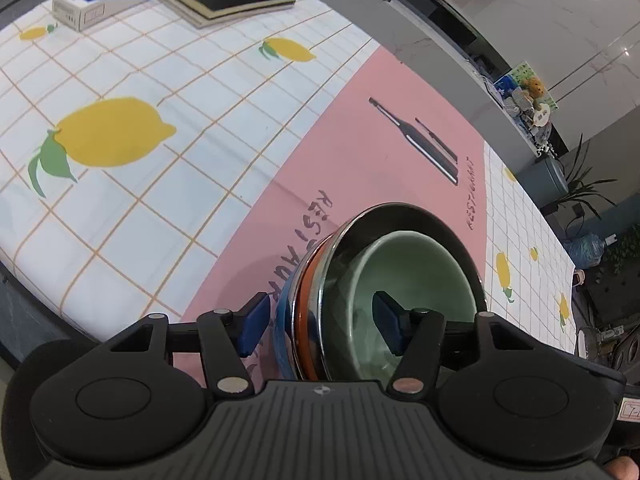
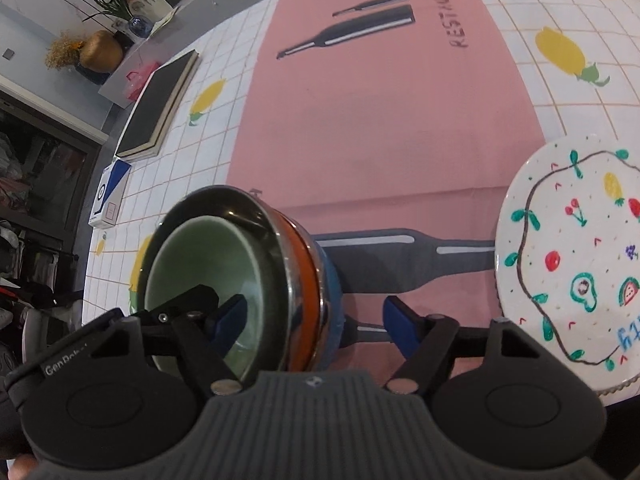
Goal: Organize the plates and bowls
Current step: 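Lift the bowl stack with the right tool and carry it over the white plate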
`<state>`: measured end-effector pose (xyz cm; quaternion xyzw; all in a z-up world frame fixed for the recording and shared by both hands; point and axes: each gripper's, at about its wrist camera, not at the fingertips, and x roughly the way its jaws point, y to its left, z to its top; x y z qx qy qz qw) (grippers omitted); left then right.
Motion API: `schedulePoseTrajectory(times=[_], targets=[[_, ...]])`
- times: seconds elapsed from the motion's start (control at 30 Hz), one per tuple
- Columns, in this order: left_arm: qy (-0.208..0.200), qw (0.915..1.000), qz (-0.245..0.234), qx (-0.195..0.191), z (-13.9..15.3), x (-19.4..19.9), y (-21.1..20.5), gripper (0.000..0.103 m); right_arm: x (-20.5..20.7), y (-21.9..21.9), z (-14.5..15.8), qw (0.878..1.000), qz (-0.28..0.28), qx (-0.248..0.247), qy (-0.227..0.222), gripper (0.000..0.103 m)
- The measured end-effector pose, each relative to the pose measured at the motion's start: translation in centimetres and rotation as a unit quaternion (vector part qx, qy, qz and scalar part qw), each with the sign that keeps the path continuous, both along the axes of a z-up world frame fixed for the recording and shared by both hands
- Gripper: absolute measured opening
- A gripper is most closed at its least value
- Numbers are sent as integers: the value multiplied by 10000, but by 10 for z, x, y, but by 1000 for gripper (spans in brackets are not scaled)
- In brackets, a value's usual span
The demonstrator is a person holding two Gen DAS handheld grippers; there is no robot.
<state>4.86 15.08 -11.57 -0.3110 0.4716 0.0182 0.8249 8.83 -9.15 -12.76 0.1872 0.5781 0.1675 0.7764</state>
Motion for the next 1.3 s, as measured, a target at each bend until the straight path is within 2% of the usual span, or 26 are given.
schedulePoseTrajectory(times=[0.13, 0.27, 0.4, 0.97, 1.3], targets=[[142, 9999, -3, 43, -6, 4, -2, 61, 2, 1, -5, 10000, 40, -86, 12, 65], [137, 9999, 6, -37, -8, 6, -3, 57, 3, -1, -8, 9999, 69, 87, 67, 58], [150, 9999, 16, -20, -8, 7, -3, 57, 3, 1, -6, 9996, 144, 235, 58, 46], [162, 9996, -14, 210, 1, 5, -6, 48, 3, 3, -5, 9995, 88, 242, 163, 44], [-63, 9996, -91, 271, 20, 0, -18, 48, -4, -13, 14, 9993, 17, 343, -118, 43]])
